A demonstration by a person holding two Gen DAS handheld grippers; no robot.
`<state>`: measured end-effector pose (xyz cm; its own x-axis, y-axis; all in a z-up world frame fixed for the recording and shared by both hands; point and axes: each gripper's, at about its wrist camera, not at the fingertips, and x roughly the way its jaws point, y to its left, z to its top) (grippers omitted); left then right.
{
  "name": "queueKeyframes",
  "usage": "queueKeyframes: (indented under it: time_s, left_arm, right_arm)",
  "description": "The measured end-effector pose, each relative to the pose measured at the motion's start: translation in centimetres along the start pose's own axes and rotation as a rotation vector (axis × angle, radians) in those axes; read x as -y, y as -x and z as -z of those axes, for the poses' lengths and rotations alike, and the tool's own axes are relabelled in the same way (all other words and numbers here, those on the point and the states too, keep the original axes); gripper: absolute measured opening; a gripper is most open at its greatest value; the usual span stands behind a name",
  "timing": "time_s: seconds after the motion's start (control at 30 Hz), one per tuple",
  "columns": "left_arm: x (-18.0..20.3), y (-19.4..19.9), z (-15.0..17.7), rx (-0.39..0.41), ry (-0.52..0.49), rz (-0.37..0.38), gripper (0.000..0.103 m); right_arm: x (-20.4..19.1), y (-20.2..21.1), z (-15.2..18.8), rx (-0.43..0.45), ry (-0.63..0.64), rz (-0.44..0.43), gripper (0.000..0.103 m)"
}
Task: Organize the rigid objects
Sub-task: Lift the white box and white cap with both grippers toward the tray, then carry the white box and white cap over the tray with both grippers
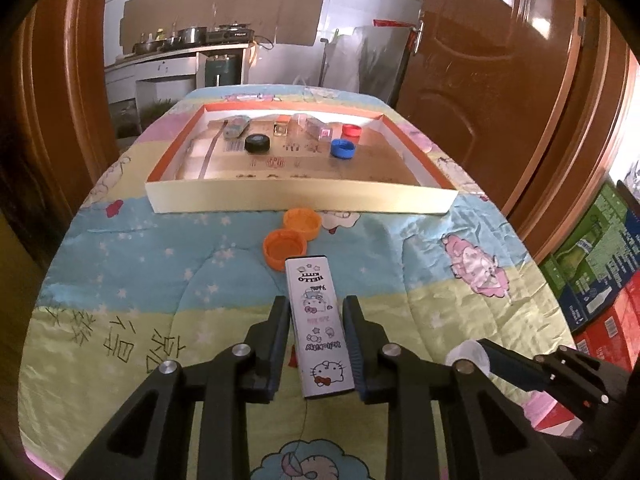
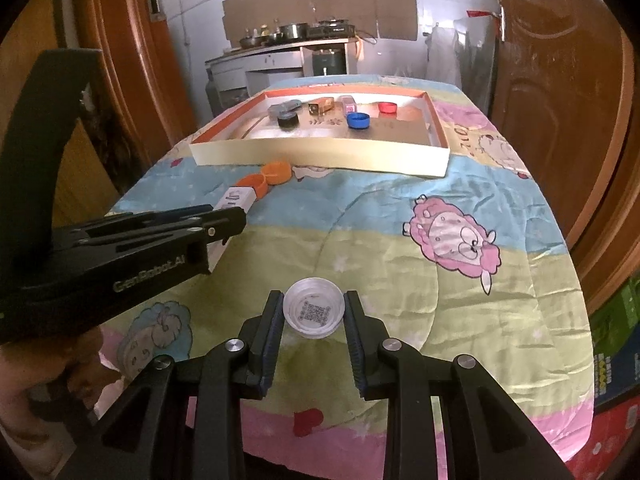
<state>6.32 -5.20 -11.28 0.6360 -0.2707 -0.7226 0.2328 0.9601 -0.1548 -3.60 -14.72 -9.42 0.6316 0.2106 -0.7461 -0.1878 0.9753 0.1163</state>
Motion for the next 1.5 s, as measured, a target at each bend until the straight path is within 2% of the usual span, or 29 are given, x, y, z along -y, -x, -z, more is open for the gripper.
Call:
queueKeyframes:
  time_s: [0.63, 1.5]
  left_arm:
    - [-2.2, 0.7, -2.8, 0.033, 0.018, 0.012, 0.028]
    - [-6.2, -2.5, -9.2, 0.045, 0.083, -0.013, 0.028]
  right_arm:
    - [-0.2, -1.6, -3.8, 0.020, 0.008, 0.012, 0.031]
    - [0.0, -6.8, -11.8, 0.016, 0.011, -0.020, 0.031]
